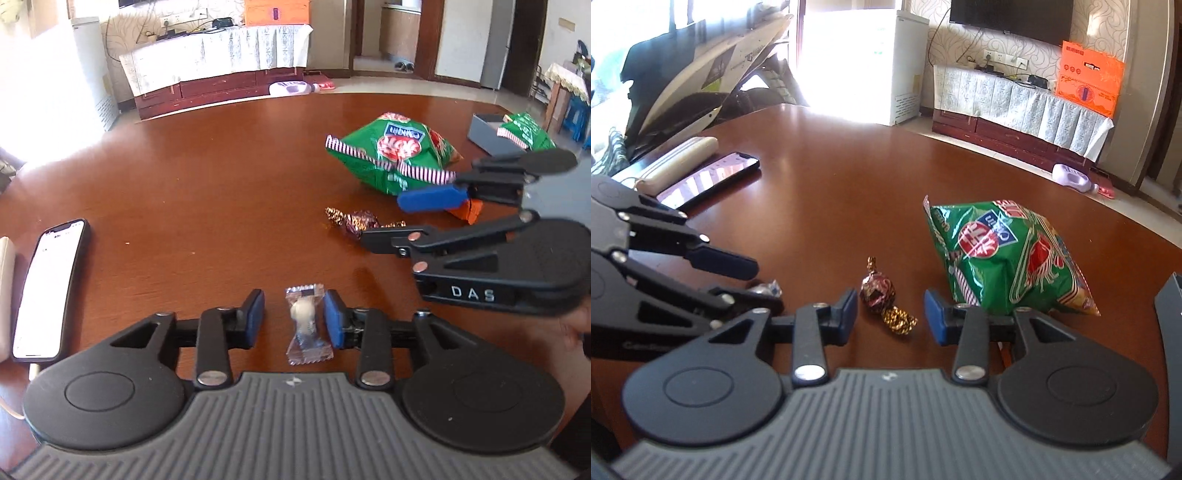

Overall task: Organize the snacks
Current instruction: 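Grasp the small white wrapped candy with the left gripper while the right approaches the chocolate, then grasp the gold-wrapped chocolate with the right gripper while the left lifts the candy, then carry the white candy and gold chocolate over the gray box with both grippers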

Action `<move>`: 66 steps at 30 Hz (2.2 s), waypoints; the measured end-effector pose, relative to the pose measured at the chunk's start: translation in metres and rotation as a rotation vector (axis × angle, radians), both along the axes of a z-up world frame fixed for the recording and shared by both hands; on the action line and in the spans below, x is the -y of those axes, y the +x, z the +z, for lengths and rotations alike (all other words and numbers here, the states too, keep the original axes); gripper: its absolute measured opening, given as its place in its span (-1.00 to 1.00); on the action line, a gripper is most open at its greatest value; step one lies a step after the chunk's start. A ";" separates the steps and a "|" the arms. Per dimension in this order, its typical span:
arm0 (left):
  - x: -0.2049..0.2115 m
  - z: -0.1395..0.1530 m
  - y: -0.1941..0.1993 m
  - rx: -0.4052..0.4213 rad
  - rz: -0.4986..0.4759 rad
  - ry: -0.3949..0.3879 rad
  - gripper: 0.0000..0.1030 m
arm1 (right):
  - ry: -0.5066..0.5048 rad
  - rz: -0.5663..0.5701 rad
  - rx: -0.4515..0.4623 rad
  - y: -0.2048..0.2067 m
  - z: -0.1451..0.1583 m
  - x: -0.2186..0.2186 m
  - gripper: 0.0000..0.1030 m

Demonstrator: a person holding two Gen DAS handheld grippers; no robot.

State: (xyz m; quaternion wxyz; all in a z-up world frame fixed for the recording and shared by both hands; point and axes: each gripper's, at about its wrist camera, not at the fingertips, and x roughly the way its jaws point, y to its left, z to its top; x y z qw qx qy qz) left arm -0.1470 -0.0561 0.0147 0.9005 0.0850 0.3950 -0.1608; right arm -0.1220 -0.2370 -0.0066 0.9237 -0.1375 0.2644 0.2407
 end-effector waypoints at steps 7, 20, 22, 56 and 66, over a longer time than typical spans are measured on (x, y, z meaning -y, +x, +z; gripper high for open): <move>-0.004 -0.001 0.000 -0.010 -0.028 -0.023 -0.47 | -0.063 0.037 -0.032 0.017 -0.004 -0.012 0.00; 0.039 0.021 -0.022 0.190 -0.033 0.032 -0.62 | 0.066 -0.003 0.000 -0.032 0.019 0.017 -0.50; 0.054 0.028 -0.028 0.244 -0.025 0.056 -0.62 | 0.084 -0.024 0.047 -0.048 0.031 0.031 -0.50; 0.268 0.042 -0.056 0.497 -0.184 -0.064 -0.62 | 0.286 -0.366 0.321 -0.139 0.054 0.234 -0.51; 0.303 0.041 -0.051 0.492 -0.236 -0.127 -0.61 | 0.262 -0.435 0.312 -0.139 0.046 0.254 -0.51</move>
